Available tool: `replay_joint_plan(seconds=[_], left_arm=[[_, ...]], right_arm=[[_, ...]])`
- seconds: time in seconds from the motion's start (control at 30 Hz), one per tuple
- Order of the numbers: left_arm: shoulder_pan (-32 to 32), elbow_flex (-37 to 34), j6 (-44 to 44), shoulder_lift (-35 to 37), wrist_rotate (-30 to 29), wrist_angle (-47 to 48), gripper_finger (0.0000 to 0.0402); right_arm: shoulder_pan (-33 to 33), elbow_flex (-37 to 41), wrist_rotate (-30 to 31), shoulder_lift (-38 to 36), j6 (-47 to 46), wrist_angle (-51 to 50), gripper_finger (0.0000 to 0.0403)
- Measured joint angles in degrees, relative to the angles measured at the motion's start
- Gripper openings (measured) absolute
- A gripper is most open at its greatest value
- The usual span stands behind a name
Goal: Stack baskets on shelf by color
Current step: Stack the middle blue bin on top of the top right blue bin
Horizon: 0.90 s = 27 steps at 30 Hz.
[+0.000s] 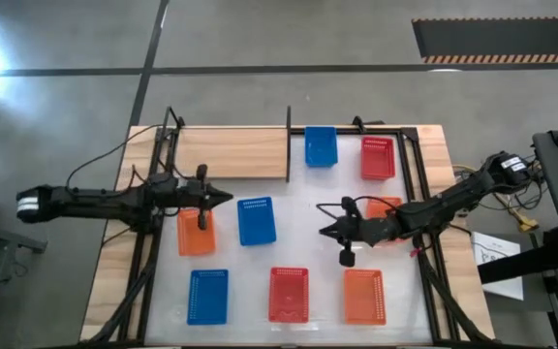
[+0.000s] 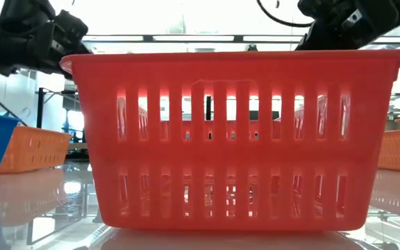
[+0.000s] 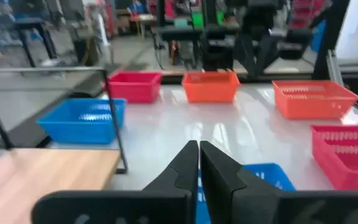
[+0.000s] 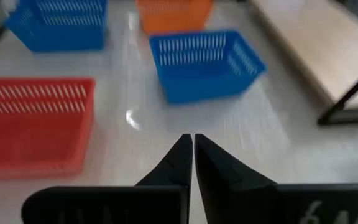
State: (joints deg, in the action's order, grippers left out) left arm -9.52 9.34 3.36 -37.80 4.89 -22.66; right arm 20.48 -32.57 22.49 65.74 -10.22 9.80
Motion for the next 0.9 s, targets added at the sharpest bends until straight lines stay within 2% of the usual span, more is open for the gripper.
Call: replay_joint_plan(seconds=[0.13,0.27,0.47,0.77,0.9], left_arm=[[3.9,5.1,0.0,-5.0,-2.5,5.0,0.0011],[7.1,12.1,-2.6,-11.0,-3.6,15.1,0.0045],[11.6,22.0,-7.5,-21.0,-4.0,26.1,0.0099],[18.3,37.3,-10.7,-36.2,-4.5,39.3,0.0154],[20.8,44.0,-12.1,-42.6,-8.9,46.6,0.0173]], right_arm=[[-1.0,3.8,0.3,-1.3,2.3,6.1,0.0009],[-1.4,5.3,2.7,-1.6,2.5,8.4,0.0009],[-1.4,5.3,3.1,-1.1,3.9,8.4,0.0009],[-1.3,5.3,3.0,-2.6,4.3,7.6,0.0009],[-1.3,5.3,3.0,-3.1,4.5,6.4,0.0009]])
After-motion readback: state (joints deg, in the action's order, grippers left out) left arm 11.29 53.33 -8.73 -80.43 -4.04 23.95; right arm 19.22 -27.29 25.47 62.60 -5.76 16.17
